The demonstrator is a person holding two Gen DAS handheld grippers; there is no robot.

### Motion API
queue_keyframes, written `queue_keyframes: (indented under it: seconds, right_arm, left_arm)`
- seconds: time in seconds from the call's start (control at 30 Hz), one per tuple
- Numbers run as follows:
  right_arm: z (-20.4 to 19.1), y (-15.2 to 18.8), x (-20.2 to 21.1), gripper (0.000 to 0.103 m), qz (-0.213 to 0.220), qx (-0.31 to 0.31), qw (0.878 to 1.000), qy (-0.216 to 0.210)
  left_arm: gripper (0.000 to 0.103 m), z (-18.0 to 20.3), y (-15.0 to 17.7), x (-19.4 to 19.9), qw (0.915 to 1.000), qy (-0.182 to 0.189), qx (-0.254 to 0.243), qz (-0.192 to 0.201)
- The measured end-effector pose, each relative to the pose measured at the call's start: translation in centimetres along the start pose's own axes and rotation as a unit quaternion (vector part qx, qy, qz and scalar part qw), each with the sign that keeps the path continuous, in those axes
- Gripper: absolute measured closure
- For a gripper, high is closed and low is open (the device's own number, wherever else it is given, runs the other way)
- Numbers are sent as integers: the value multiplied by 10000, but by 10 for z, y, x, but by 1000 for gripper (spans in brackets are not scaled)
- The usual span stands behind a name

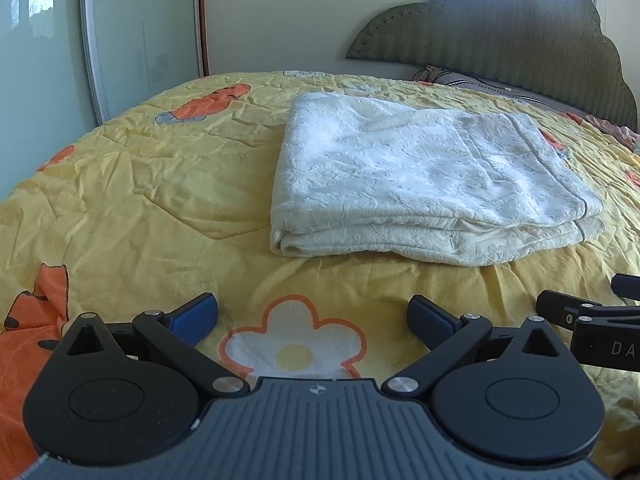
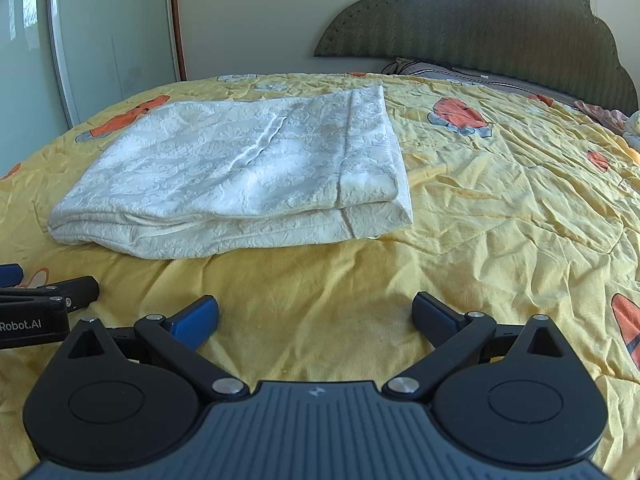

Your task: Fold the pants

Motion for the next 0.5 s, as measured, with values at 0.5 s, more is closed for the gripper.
queue_keyframes:
  seconds: [0.5]
  right_arm:
    - [-2, -1, -2, 0, -121, 55, 9999, -6]
  left_arm:
    - [0, -1, 1, 0, 10000, -3, 0, 0]
Point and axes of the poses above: each gripper's, at about its wrist camera, not at the fingertips, and x roughly against the way its jaws point, z to its right, y to its underside, the point moved 9 cm from there along -x, roughly the way its jaws point, and after that the axes turned 15 degrees about -x, right-handed, at the moved point
